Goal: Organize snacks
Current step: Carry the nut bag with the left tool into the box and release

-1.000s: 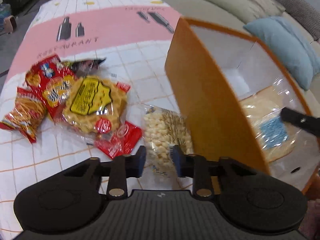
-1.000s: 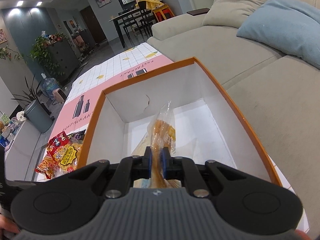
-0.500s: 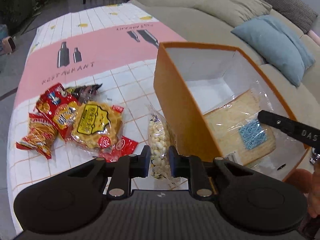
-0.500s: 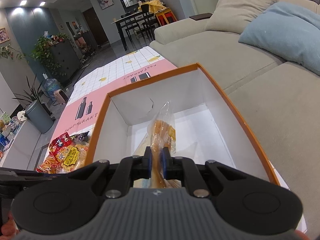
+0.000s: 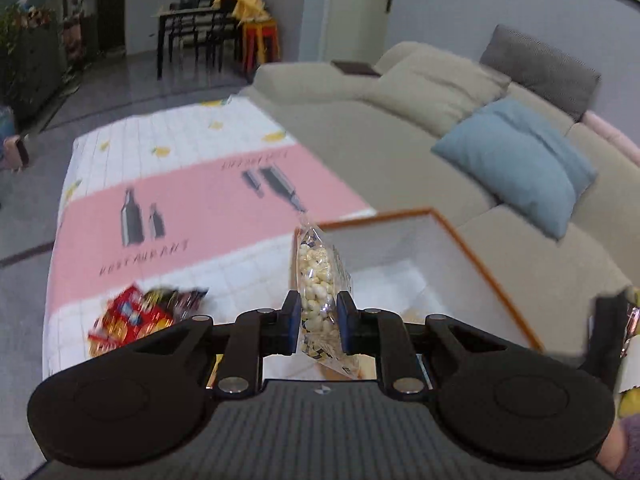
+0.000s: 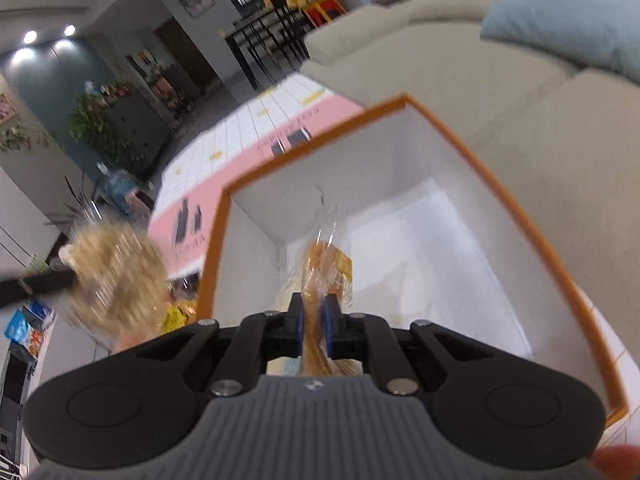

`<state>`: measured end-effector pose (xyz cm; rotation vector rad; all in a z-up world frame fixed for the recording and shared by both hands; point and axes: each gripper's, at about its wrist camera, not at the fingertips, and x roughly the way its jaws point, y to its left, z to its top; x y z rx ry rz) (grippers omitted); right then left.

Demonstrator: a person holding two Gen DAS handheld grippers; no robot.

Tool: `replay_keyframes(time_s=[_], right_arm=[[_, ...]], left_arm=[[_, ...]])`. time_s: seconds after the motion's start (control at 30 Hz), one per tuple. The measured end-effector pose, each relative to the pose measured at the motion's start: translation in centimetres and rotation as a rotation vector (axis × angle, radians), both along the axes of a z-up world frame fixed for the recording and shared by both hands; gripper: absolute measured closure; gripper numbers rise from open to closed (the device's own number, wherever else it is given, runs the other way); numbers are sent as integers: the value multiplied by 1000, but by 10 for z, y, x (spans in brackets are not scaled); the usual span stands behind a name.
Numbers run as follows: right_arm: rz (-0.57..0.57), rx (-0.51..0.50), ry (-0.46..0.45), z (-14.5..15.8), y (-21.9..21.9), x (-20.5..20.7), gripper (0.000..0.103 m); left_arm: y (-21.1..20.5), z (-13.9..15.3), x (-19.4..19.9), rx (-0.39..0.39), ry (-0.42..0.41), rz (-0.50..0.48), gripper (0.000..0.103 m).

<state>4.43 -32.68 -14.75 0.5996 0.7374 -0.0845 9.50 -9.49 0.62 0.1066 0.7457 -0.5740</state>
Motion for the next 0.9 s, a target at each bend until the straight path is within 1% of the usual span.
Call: replay_keyframes(time_s=[0.13, 0.27, 0.33, 0.37, 0.4, 0.43, 0.5, 0.53, 0.57, 0.6, 0.67, 0.73, 0.77, 0.9], right_arm=[[30, -83, 108, -8, 7, 9, 96], [40, -103, 186, -16, 2, 17, 94], [51, -130, 223, -20, 3, 21, 87], [56, -133, 233, -24, 2, 21, 79], [58, -138, 240, -25, 2, 22, 76], [55, -151, 244, -25, 2, 21, 74], [47, -181, 226, -23, 2, 14, 63], [43, -195, 207, -19, 2, 11, 62], [39, -211, 183, -15, 1, 6, 59], [37, -224, 165, -10, 0, 3, 57], [38, -266, 137, -2, -2, -6, 55], [41, -303, 139, 1, -5, -12, 55], [49, -309, 146, 0, -6, -14, 56], [77, -274, 146, -4, -8, -16, 56]], left_arm=[[-18, 6, 5, -7, -24, -43, 82], [-38, 2, 10, -19, -15, -80, 83], [-48, -3, 13, -31, 3, -95, 83], [-52, -5, 14, -32, 10, -99, 83], [-56, -8, 15, -33, 17, -105, 84], [-61, -11, 16, -35, 26, -111, 84], [-69, -17, 18, -41, 44, -125, 86], [-73, -19, 18, -41, 52, -130, 89], [-76, -22, 18, -42, 61, -135, 99], [-81, -26, 19, -42, 73, -141, 103], [-90, -35, 21, -43, 92, -153, 103], [-98, -47, 24, -27, 124, -159, 103], [-102, -54, 26, -18, 141, -162, 103], [-107, -71, 26, 23, 182, -171, 103]])
